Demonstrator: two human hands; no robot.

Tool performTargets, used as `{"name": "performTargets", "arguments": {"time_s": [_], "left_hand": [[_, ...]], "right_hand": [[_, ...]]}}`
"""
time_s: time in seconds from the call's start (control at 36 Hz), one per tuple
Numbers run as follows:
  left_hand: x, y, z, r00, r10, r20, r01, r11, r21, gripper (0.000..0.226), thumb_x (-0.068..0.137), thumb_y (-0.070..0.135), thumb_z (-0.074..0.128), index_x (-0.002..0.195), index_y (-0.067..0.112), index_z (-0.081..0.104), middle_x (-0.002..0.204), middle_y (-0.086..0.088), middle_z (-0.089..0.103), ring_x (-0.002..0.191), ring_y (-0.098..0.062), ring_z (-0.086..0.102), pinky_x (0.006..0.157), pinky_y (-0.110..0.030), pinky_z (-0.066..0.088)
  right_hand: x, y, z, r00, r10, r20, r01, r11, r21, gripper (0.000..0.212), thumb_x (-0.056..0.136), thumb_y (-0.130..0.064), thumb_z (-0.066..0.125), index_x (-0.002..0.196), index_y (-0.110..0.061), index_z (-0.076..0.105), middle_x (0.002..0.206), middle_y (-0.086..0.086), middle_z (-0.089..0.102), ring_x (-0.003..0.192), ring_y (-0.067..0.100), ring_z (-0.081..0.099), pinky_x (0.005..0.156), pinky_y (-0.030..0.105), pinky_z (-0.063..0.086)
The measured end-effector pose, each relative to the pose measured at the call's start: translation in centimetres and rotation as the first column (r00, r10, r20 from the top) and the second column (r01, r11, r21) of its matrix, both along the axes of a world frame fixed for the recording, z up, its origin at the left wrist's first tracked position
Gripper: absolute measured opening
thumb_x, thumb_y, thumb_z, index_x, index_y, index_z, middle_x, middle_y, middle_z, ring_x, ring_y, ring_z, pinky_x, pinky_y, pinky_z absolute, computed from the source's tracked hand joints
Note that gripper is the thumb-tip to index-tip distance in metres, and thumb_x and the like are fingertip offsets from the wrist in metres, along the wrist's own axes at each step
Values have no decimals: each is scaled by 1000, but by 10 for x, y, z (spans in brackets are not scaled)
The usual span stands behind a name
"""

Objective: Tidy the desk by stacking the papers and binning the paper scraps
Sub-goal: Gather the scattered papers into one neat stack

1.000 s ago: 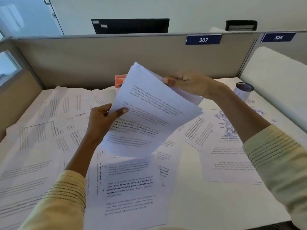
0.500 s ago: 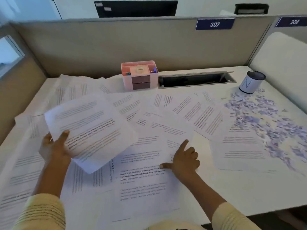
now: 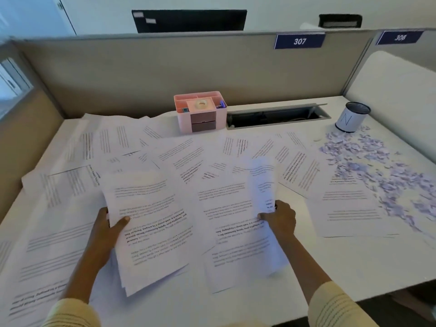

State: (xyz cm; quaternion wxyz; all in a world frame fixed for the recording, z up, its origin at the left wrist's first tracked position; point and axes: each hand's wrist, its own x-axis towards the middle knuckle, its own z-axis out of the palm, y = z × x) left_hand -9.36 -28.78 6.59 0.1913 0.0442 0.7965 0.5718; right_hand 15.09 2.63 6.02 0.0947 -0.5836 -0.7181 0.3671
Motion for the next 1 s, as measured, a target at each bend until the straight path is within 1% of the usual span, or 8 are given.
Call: {"name": "performTargets", "arguments": {"time_s": [0.08,0.19,0.33,0.53,0.64,0.75,0.86,1.0], "left_hand": [[-1,-4,5,998,-18,-68,18,1000,-1,45,91,12,62,131,7,42,125,-13,56,106,-31,58,88,-48,50],[-3,-3,10,985,-15,-171,11,1000,-21,42,93,14,59,132,9,43,127,-11,56,109,-30,56,90,-48,49],[-4,6,16,974,44,-221,-40,999,19,40,94,11,57,131,6,43,130,-11,53,113,-27,52,92,-40,43],[20,48,25,991,24,-134,7,974,228,52,95,13,55,143,13,35,128,7,43,116,-10,41,94,-26,34],[35,77,27,998,-54,-26,59,947,314,50,93,18,59,141,19,42,135,2,54,116,-15,56,100,-37,45],[49,107,31,988,-153,0,141,909,392,36,96,15,54,130,26,50,121,3,66,109,-15,64,86,-35,55],[62,131,41,984,-161,72,114,894,433,28,97,16,54,117,36,56,110,5,69,95,-14,68,70,-32,58],[71,145,44,977,-171,124,107,907,408,34,94,18,59,125,30,55,111,0,70,96,-21,69,77,-46,58]], "right_hand": [[10,6,13,972,17,-234,-8,999,40,26,69,-11,81,86,-1,64,88,12,69,83,29,66,64,30,48],[17,17,49,875,94,-475,-69,995,69,30,70,-10,82,97,-12,68,90,2,70,86,19,65,77,35,54],[19,29,103,731,69,-679,-115,993,-23,40,65,-11,82,102,-16,68,99,2,73,91,22,69,80,40,56],[7,25,161,548,39,-835,-303,940,-155,54,55,-16,79,107,-11,65,95,4,75,82,23,72,62,31,57],[-1,21,162,553,59,-831,-362,915,-176,71,50,-25,86,115,-9,61,102,8,73,83,26,72,63,33,57],[-10,19,143,666,67,-743,-312,930,-196,92,34,-41,94,114,-10,58,98,12,73,83,32,71,66,41,59],[-17,23,116,763,71,-642,-223,962,-159,51,67,-22,84,110,-10,58,100,11,71,86,30,70,79,46,57],[-18,34,99,783,55,-619,-187,971,-150,33,72,-23,80,100,-13,64,100,9,71,92,30,68,85,49,55]]}}
